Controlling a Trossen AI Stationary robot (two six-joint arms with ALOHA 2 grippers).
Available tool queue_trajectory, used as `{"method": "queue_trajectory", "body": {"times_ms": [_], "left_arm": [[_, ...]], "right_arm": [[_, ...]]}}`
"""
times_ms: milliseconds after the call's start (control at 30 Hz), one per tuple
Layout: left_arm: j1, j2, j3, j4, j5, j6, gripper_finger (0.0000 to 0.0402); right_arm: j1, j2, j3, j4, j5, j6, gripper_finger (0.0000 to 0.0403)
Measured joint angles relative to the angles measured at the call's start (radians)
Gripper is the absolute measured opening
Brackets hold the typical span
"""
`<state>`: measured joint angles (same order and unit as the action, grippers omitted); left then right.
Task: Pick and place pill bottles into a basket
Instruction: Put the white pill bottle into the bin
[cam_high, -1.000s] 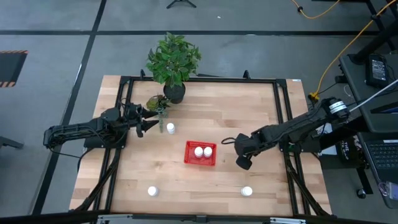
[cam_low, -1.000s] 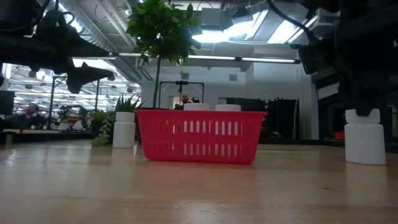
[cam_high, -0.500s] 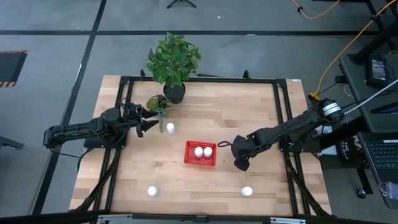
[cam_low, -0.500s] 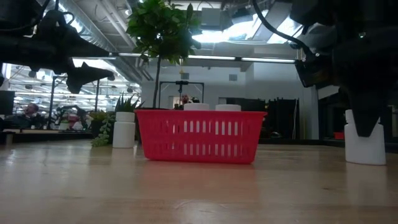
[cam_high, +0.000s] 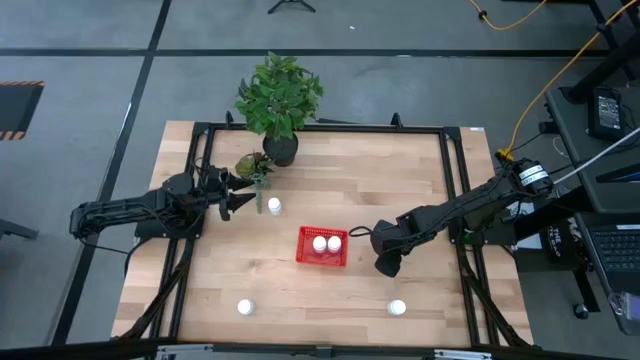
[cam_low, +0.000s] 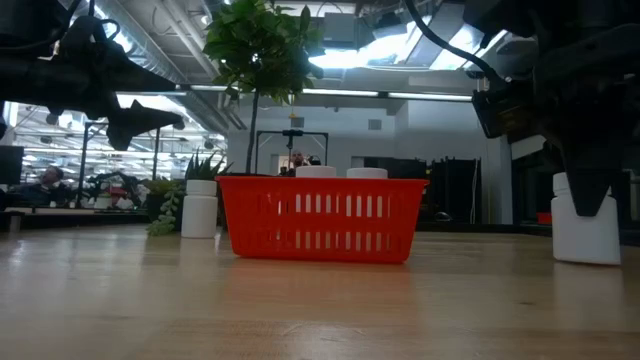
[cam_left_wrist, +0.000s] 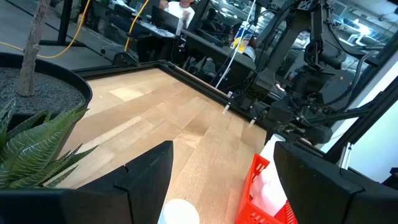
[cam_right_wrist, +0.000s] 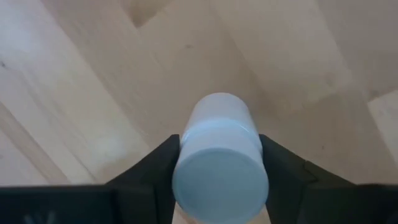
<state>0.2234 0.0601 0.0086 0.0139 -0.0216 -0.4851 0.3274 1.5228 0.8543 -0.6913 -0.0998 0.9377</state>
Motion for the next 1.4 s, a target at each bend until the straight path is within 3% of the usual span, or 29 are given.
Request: {"method": "queue_trajectory", "body": {"times_ms": [267,600,1133,1400], "left_arm": [[0.0,0.0,0.0,0.0,0.0,0.0,0.0271],[0.0,0.0,0.0,0.0,-0.002,0.0,0.0271],[0.0,0.0,0.0,0.0,-0.003,0.0,0.0271],[0.0,0.0,0.0,0.0,-0.002,0.001,0.0271]], "right_arm": [[-0.011,0.002,0.107,0.0,0.01,-0.088,0.017],[-0.102,0.022,0.438,-0.127,0.118,-0.409,0.017],[-0.238,0.465,1.036,-0.277,0.075,-0.831,0.017],[-0.247,0.6,1.139,-0.304,-0.004,-0.891,0.017]]}}
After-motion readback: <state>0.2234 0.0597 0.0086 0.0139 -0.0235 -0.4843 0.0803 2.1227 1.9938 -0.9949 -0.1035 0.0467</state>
